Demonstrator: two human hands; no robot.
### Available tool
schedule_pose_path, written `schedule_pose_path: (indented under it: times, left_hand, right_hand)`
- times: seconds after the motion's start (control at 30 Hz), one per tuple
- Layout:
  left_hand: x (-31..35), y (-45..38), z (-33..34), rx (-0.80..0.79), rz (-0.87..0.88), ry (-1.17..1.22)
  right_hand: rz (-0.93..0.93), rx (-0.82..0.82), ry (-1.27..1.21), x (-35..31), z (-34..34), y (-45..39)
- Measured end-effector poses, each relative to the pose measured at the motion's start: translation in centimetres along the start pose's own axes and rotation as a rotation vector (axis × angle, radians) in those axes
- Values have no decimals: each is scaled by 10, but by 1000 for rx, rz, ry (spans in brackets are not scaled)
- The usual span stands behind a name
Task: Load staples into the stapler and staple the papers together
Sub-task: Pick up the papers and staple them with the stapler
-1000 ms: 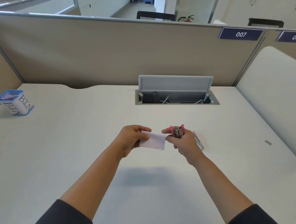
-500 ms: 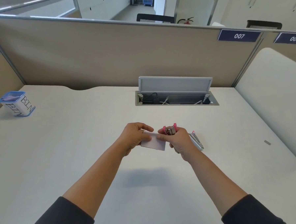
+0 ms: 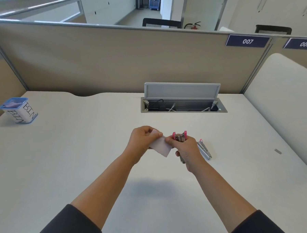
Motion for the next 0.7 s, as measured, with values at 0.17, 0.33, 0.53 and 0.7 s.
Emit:
schedule_pose_path:
  times: [0.17,0.33,0.53,0.7]
  left_hand:
    - [-14,16,11,-35,-198,225]
    - [-7,5,7,92,-178,123]
    - [-2,1,0,86,-140,-73]
    - [-4,0,2,93,-119,-137]
  right_hand:
    - [60,32,-190,11,1,-4]
    - [210,-100,-178,16,3,-3]
    - [264,-285,-198,17,0,-3]
    - [105,-245,-5,18,0,-4]
Point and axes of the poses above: each hand's wrist, its own y-axis away from the middle knuckle, its own z-axis out of the palm, x = y × z, the point moved 1 cm from there along -y, towards the middle knuckle, and after that the axes turned 14 degrees about z, right-handed, at the moved point
